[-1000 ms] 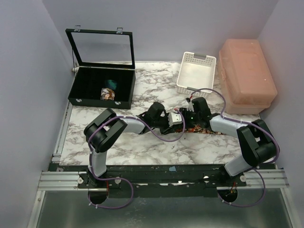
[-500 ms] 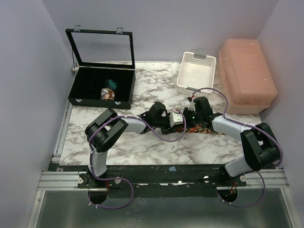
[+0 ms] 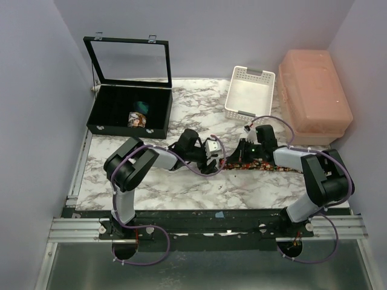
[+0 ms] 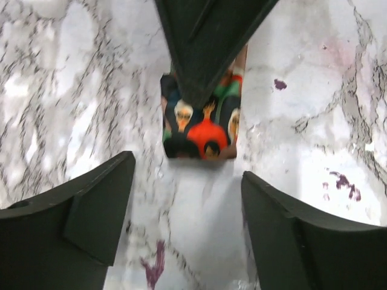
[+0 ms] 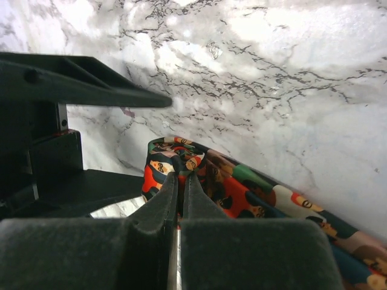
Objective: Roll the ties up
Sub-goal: Roll the tie at the center of the board.
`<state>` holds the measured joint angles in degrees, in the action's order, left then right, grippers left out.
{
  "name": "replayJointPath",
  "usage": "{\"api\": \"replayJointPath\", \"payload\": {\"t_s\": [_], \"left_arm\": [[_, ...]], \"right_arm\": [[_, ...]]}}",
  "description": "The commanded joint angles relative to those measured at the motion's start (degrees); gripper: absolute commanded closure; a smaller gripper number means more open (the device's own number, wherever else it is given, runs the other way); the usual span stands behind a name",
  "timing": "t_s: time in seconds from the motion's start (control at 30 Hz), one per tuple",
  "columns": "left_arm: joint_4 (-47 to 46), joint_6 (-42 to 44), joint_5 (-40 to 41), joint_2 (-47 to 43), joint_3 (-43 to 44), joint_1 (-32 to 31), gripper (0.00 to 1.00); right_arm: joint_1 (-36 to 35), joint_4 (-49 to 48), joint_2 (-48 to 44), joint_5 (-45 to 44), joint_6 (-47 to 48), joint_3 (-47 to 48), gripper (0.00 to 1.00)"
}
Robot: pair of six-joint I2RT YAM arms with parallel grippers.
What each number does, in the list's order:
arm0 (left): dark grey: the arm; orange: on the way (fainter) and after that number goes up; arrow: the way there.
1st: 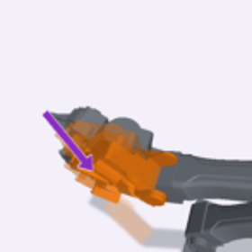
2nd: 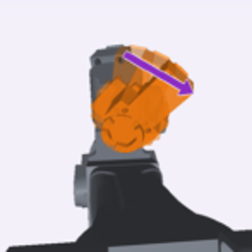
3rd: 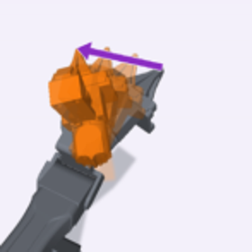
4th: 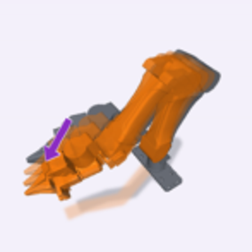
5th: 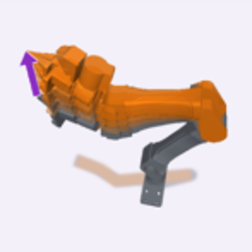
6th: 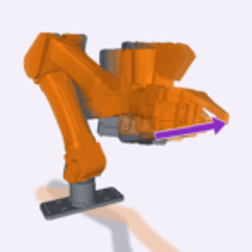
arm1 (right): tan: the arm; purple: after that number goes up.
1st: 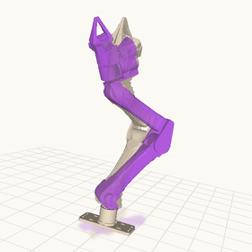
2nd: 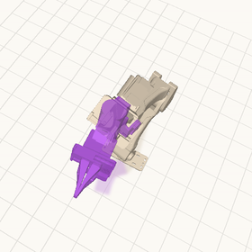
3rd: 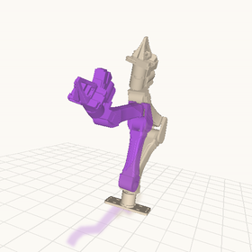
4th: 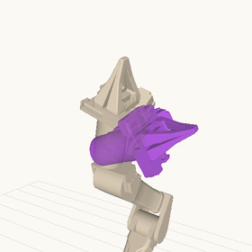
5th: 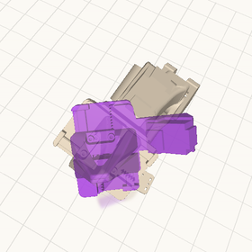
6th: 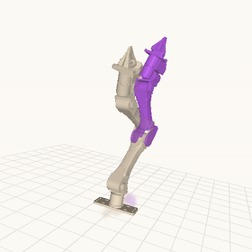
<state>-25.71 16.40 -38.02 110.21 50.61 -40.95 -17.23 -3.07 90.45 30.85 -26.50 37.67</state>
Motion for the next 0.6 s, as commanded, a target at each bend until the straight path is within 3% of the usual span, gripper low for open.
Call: {"api": "replayJointPath", "payload": {"t_s": [0.0, 0.13, 0.33, 0.47, 0.57], "left_arm": [[-5.8, -4.0, -5.4, -1.6, -6.3, 1.6, 0.22], [-12.4, -8.4, -5.2, 0.0, -7.7, 1.5, 0.2], [-21.2, -16.0, -4.1, 5.6, -6.9, 0.1, 0.22], [-22.0, -18.1, -1.6, 7.5, -6.8, -0.5, 0.34], [-20.0, -16.7, 0.6, 6.3, -7.9, -0.5, 0.53]], "right_arm": [[2.2, -3.7, 4.9, 4.1, 3.2, -4.5, 1.0], [2.3, -6.1, 5.2, 6.0, 2.3, -5.5, 1.0], [2.2, -18.3, 6.7, 9.8, -4.5, -9.5, 1.0], [2.2, -24.0, 9.5, 11.6, -5.4, -9.6, 1.0], [2.2, -27.1, 11.8, 13.0, -5.0, -8.6, 1.0]]}}
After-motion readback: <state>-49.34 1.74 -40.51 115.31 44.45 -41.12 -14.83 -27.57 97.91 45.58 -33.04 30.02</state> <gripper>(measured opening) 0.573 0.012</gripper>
